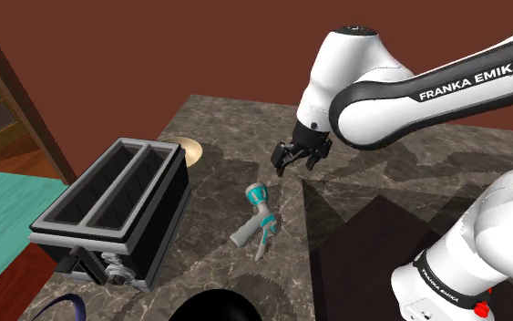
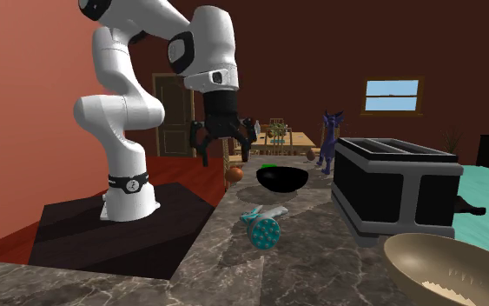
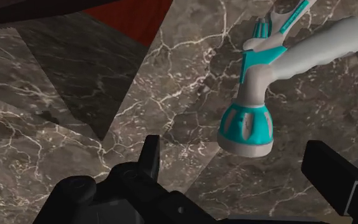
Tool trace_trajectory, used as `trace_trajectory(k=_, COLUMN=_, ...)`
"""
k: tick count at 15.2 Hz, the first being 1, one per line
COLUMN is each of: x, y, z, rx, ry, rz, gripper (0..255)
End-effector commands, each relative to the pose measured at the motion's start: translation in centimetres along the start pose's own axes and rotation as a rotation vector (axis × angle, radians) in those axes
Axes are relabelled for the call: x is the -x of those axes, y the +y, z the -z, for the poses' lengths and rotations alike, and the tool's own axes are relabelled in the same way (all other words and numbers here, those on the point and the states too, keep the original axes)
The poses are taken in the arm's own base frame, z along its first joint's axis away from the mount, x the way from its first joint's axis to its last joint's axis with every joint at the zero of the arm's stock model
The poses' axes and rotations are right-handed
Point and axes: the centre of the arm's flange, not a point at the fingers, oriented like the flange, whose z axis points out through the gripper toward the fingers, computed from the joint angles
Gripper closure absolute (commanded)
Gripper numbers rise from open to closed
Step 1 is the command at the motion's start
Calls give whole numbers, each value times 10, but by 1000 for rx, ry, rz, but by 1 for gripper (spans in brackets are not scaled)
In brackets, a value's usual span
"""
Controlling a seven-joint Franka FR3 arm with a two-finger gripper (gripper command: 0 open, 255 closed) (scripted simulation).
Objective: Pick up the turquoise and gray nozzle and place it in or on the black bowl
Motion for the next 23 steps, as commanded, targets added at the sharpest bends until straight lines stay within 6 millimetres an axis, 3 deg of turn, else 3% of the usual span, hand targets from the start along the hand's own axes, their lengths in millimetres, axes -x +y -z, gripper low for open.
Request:
trace_trajectory(k=1, x=3, y=-14, z=-23, rx=5, ry=6, rz=-6, gripper=0)
trace_trajectory(k=9, x=3, y=-66, z=-117, rx=36, ry=26, rz=-27, gripper=0)
trace_trajectory(k=17, x=2, y=-65, z=-157, rx=36, ry=26, rz=-27, gripper=0)
trace_trajectory(k=23, x=2, y=-65, z=-157, rx=36, ry=26, rz=-27, gripper=0)
